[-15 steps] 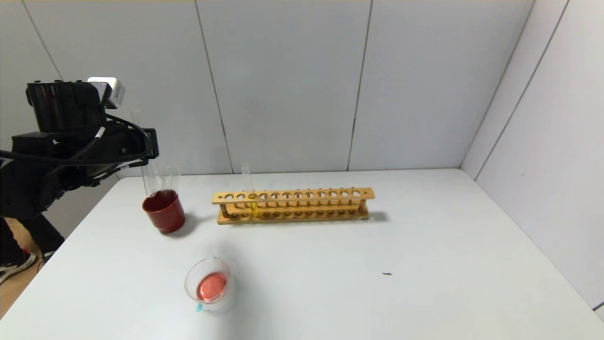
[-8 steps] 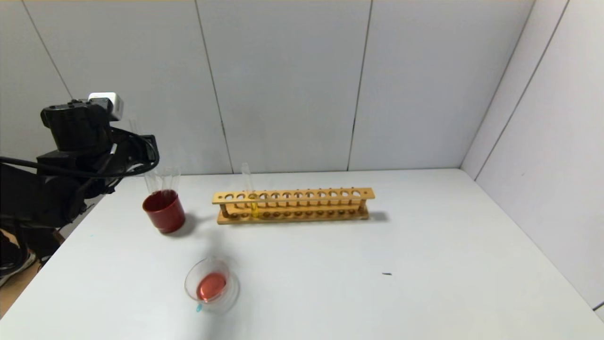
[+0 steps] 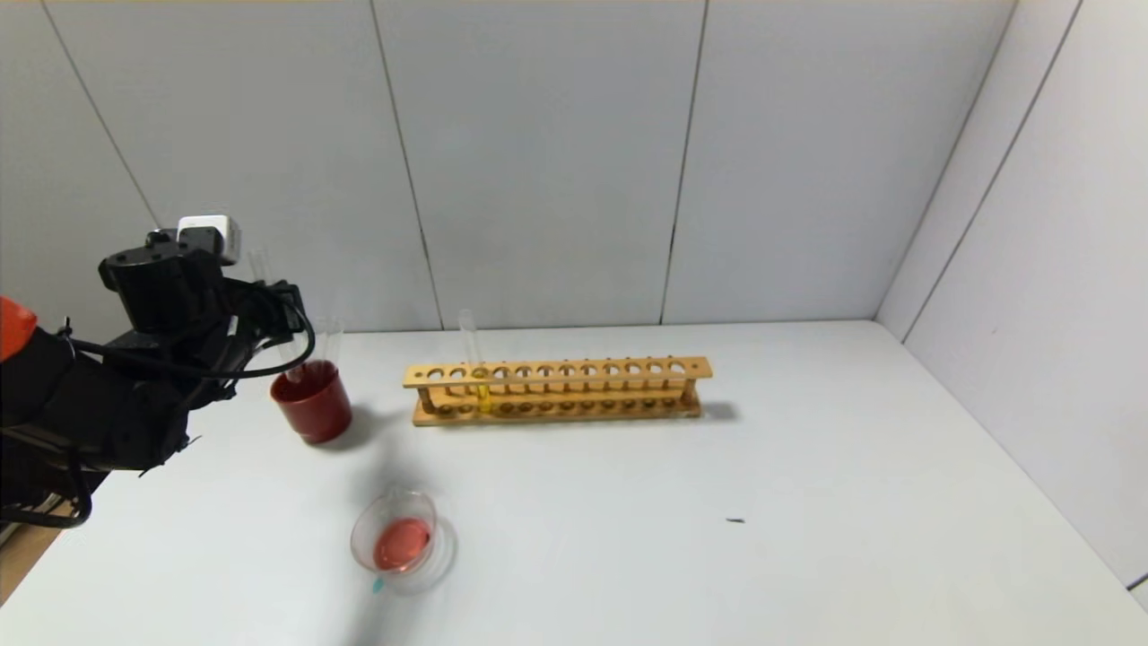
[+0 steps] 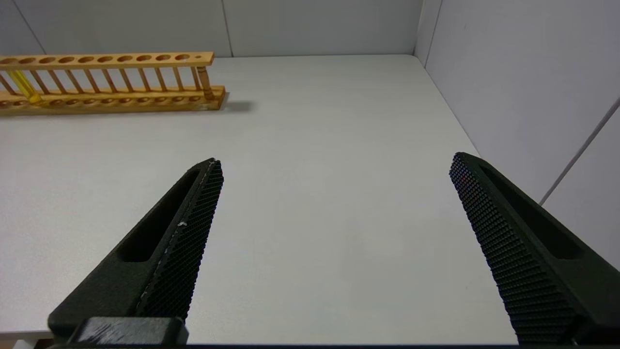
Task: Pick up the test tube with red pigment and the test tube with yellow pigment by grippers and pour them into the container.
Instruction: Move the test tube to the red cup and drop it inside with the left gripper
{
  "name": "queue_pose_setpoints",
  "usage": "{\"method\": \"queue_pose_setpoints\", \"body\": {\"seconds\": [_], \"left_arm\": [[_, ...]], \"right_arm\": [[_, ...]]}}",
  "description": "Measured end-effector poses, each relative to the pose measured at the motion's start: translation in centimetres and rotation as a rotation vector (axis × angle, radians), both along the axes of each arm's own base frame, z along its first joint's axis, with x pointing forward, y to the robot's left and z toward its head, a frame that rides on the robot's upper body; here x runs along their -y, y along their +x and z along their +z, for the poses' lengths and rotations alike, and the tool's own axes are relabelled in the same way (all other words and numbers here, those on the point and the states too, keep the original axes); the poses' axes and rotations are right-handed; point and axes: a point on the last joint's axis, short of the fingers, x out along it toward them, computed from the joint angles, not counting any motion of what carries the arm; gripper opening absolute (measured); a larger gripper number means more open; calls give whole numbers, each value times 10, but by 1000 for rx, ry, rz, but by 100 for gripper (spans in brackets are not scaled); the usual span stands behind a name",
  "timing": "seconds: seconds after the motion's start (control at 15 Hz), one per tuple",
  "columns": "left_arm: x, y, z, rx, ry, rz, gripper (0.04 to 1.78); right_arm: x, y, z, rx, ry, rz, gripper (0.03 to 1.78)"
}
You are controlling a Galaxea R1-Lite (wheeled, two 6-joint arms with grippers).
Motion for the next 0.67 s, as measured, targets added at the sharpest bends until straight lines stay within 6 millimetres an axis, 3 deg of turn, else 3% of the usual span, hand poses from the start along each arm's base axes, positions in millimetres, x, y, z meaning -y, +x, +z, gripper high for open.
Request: {"method": "queue_pose_setpoints", "body": {"seconds": [0.67], "left_arm": [[-3, -8, -22, -80, -4, 6, 31]], "right_arm": [[0, 0, 0, 0, 0, 0, 171]]}}
